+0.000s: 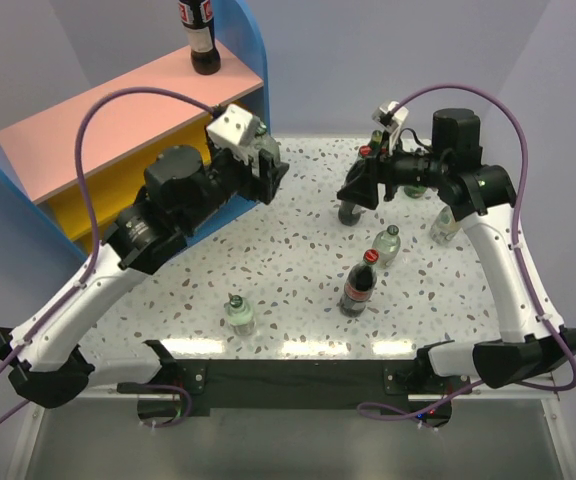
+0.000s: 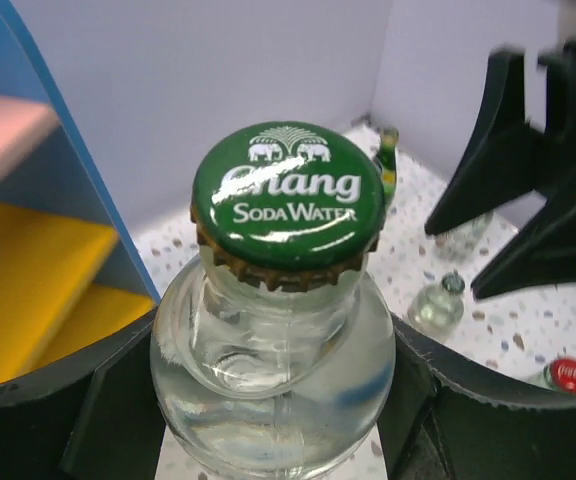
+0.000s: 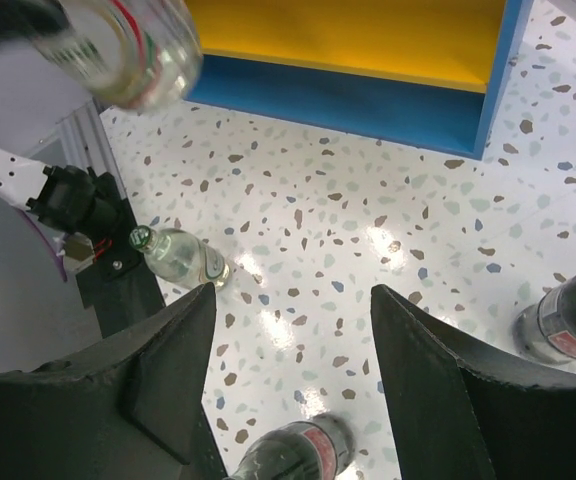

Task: Place and organize the beverage onto the shelf
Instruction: Pick up the drink from the center of the board, then place the drink on the shelf, then pick up the drink from the center of the board.

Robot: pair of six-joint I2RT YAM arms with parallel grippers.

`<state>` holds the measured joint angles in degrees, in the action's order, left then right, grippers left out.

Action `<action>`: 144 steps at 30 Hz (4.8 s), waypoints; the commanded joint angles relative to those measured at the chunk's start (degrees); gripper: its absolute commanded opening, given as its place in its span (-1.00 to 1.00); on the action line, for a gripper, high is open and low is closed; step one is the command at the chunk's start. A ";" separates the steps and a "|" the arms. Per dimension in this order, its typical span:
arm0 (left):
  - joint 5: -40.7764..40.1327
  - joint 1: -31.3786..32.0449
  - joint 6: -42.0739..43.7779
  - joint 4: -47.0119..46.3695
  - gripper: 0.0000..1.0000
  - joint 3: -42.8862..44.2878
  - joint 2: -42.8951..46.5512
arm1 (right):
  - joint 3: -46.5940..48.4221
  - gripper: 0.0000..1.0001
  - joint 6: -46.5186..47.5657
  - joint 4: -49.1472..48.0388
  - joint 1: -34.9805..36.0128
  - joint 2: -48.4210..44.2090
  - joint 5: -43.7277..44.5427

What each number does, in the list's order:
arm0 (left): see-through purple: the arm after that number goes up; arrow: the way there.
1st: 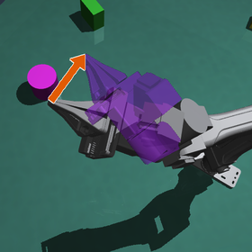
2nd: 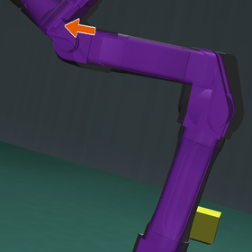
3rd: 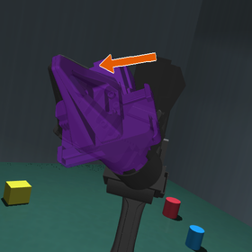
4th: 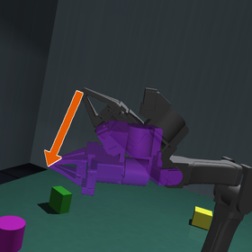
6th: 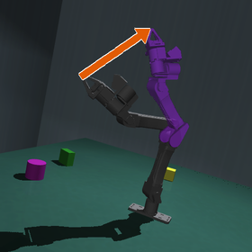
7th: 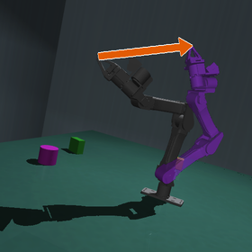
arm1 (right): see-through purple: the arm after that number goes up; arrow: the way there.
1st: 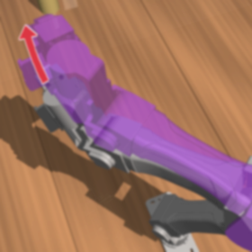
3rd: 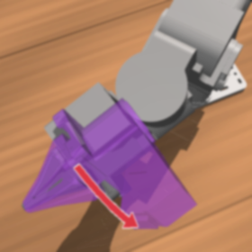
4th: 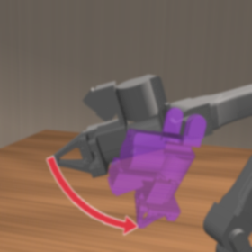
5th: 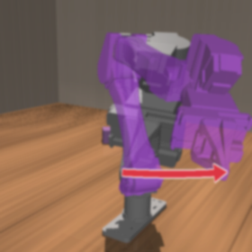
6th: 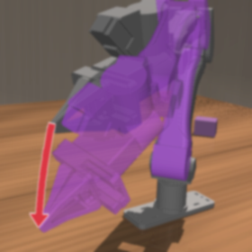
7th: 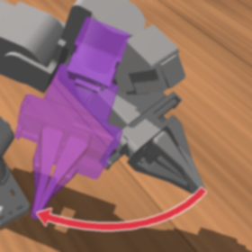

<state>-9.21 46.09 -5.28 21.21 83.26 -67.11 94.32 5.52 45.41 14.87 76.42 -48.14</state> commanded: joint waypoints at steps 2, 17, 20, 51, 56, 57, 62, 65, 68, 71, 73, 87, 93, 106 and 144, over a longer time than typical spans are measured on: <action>-6.07 -1.17 4.66 -3.99 -1.00 16.71 -3.53 | -0.19 0.33 -0.60 -1.73 -0.55 -1.10 -1.34; -8.27 -17.42 6.51 1.38 -1.00 45.13 -20.86 | -1.33 0.33 -1.48 -2.34 -0.72 -1.89 -1.43; -7.40 -21.37 5.72 -0.03 -1.00 46.02 -22.35 | -1.34 0.33 -1.39 -2.34 -0.81 -1.89 -1.34; 0.69 -39.67 -1.93 -3.11 -1.00 49.89 -30.62 | -0.81 0.33 -2.09 -2.25 -0.81 -0.49 -2.57; 1.21 -41.16 -2.45 -3.11 -1.00 49.37 -30.53 | -0.81 0.33 -2.44 -2.34 -0.90 -0.22 -2.84; 1.65 -41.34 -2.89 -3.19 -1.00 49.19 -30.53 | -0.81 0.33 -2.53 -2.43 -0.90 -0.31 -2.92; 2.88 -42.13 -3.77 -2.76 -0.75 47.87 -30.71 | -0.72 0.33 -2.71 -2.69 -0.90 0.04 -2.84; 3.24 -42.13 -4.21 -2.58 -0.50 47.43 -30.62 | -0.72 0.33 -2.79 -2.78 -0.90 0.04 -2.84; 3.24 -42.13 -4.21 -2.40 -0.18 47.08 -30.71 | -0.63 0.34 -2.88 -2.78 -0.81 -0.13 -2.84; 3.59 -42.13 -3.95 -2.05 0.08 46.82 -30.71 | -0.72 0.34 -2.88 -2.78 -0.90 -0.13 -2.84; 3.59 -42.13 -3.86 -1.96 0.16 46.55 -30.71 | -0.63 0.34 -2.88 -2.87 -0.90 -0.22 -2.84; 3.50 -42.22 -3.25 -1.61 0.89 46.99 -29.66 | -0.28 0.34 -2.62 -2.43 -0.99 -0.40 -2.84; 3.85 -42.22 -2.90 -1.00 1.00 47.43 -26.85 | 0.59 0.36 0.45 -0.68 -0.90 -0.57 -2.92; 8.86 -42.22 -3.69 3.13 1.00 37.51 -11.83 | 3.06 0.60 18.90 10.75 -0.29 -0.84 -9.16; 12.38 -42.13 -16.70 25.46 1.00 -19.28 52.70 | -0.98 0.69 31.48 -2.52 52.63 24.21 25.64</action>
<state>5.06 4.19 -20.64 45.28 64.36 -14.92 93.17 37.71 45.56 67.13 99.94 -26.00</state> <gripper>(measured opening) 0.997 0.847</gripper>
